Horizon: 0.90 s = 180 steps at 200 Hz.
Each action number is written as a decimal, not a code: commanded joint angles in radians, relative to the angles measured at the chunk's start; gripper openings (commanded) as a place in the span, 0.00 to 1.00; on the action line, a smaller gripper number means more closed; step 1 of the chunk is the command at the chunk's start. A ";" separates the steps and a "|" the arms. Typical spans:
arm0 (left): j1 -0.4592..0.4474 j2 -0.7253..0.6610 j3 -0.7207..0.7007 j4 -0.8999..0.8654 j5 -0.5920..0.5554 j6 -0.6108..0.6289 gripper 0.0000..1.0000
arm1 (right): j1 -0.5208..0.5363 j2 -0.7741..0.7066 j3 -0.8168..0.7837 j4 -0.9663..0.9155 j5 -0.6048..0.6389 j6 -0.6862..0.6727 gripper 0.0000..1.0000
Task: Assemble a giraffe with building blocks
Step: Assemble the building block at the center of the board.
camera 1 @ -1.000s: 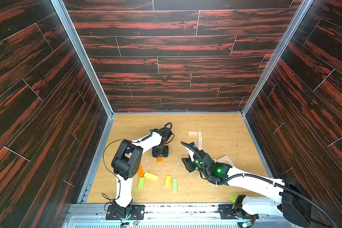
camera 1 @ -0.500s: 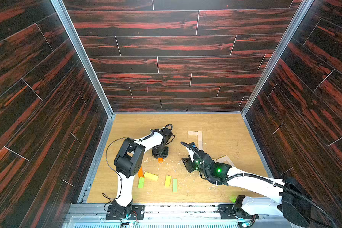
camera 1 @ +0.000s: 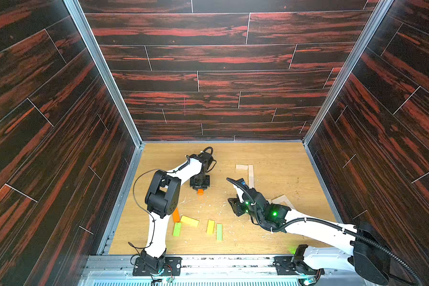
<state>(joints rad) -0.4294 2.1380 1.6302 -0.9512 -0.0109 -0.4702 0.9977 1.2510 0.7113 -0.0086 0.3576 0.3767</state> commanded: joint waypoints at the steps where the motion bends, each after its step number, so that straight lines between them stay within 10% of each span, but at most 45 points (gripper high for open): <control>1: 0.000 0.019 0.028 -0.042 0.006 0.017 0.22 | 0.004 0.009 0.014 -0.013 -0.002 0.001 0.51; 83: 0.005 0.085 0.109 -0.073 -0.004 0.021 0.44 | 0.004 0.008 0.008 -0.013 0.006 -0.001 0.51; 180: 0.014 0.093 0.134 -0.091 -0.015 0.032 0.29 | 0.002 0.010 0.006 -0.011 0.007 0.000 0.51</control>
<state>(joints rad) -0.4217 2.2185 1.7309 -1.0023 -0.0120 -0.4500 0.9977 1.2510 0.7113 -0.0090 0.3580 0.3767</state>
